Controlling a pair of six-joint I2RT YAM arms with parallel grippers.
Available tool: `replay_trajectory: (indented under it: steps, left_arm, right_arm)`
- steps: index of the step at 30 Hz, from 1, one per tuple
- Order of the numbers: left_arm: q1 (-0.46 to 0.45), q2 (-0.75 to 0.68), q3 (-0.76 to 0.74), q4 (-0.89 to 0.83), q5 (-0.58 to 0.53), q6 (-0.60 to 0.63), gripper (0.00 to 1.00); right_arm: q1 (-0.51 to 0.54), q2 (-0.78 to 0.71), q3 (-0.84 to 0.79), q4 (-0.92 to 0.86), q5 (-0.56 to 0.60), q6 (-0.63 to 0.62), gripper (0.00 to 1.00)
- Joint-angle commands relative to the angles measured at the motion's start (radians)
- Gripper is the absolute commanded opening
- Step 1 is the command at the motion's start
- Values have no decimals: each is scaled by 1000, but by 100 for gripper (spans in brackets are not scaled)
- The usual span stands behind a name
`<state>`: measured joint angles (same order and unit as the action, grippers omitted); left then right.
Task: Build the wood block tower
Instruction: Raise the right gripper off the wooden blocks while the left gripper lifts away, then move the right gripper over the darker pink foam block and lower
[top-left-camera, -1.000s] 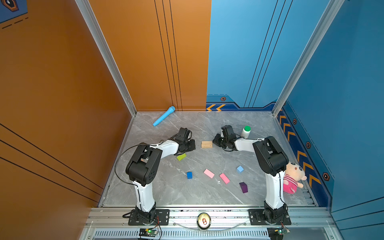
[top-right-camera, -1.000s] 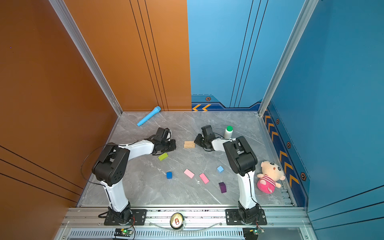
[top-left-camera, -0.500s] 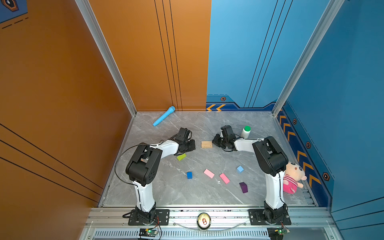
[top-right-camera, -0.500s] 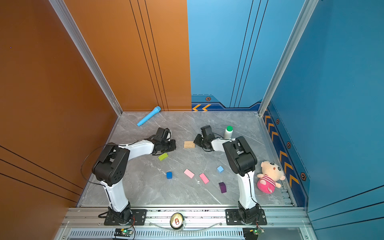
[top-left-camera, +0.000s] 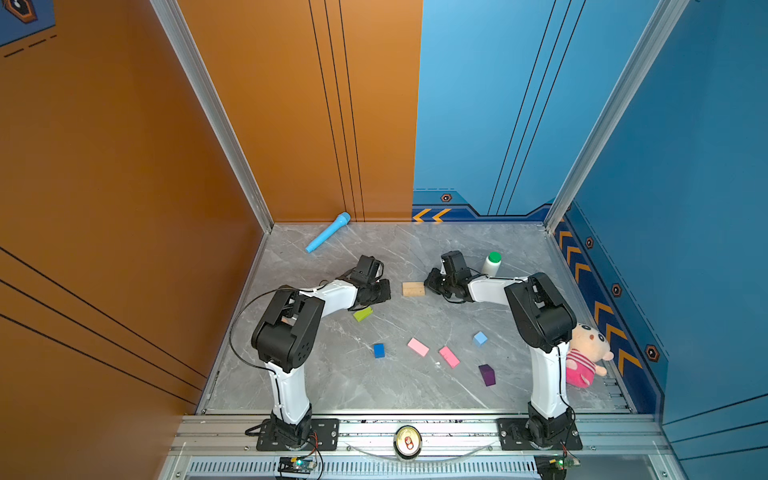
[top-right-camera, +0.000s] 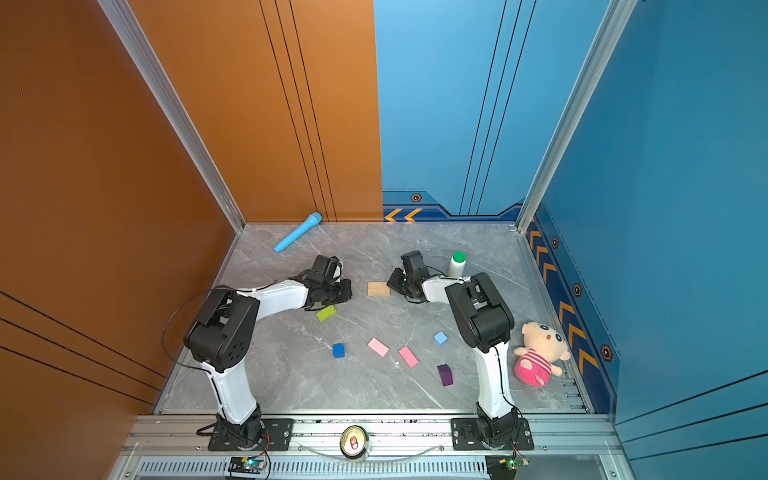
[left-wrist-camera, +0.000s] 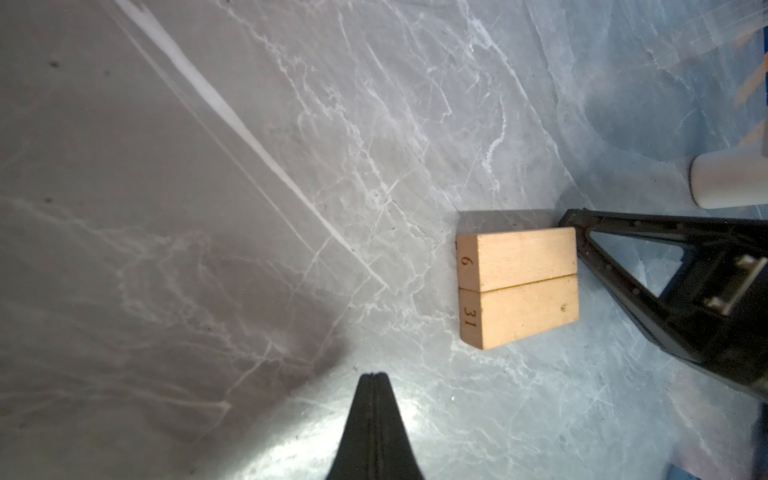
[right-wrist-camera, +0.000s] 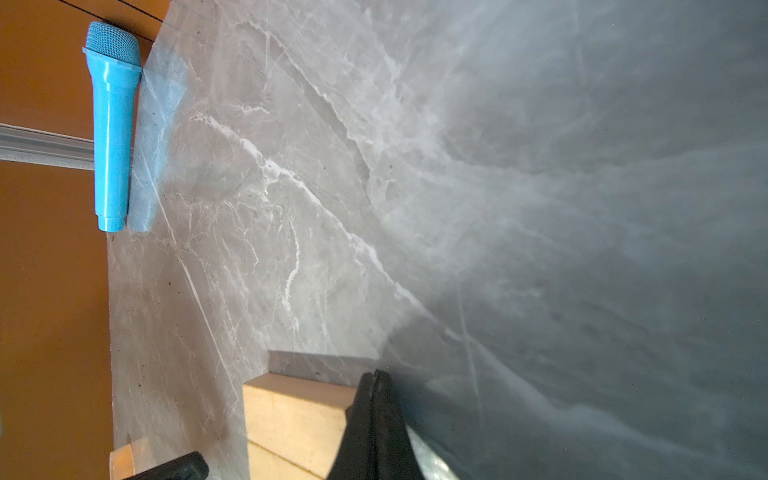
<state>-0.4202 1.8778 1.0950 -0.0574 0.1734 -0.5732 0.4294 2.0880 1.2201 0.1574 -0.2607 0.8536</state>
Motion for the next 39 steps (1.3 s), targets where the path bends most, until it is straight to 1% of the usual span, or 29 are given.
replay_trajectory:
  steps: [1,4,7,11,16,20,25,30,34,37,39]
  left_arm:
    - [-7,-17,21,-33,0,10,0]
    - [-4,-43,15,-42,-10,15,0]
    - [0,-92,-6,-42,-21,20,0]
    - [7,-182,-44,-39,-34,24,0]
    - [15,-317,-109,-41,-47,34,0]
    - [19,-436,-150,-44,-65,39,0]
    - [28,-594,-208,-74,-105,68,0]
    - [48,-749,-264,-101,-123,94,0]
    - [55,-836,-291,-113,-126,105,6]
    - [58,-882,-305,-124,-132,113,11]
    - [60,-904,-310,-123,-142,116,12]
  right_arm:
    - [-14,19,-38,-131,36,-3,0]
    - [-31,-8,-57,-138,47,-7,0]
    - [-44,-69,-77,-150,53,-13,0]
    - [-45,-152,-91,-208,79,-48,0]
    - [-17,-301,-111,-333,134,-119,0]
    - [40,-436,-113,-507,223,-215,0]
    - [117,-596,-133,-699,327,-285,10]
    - [188,-727,-189,-824,363,-301,28]
    - [247,-770,-225,-897,368,-311,37]
    - [308,-776,-251,-941,372,-325,43]
    - [335,-771,-269,-948,369,-333,46]
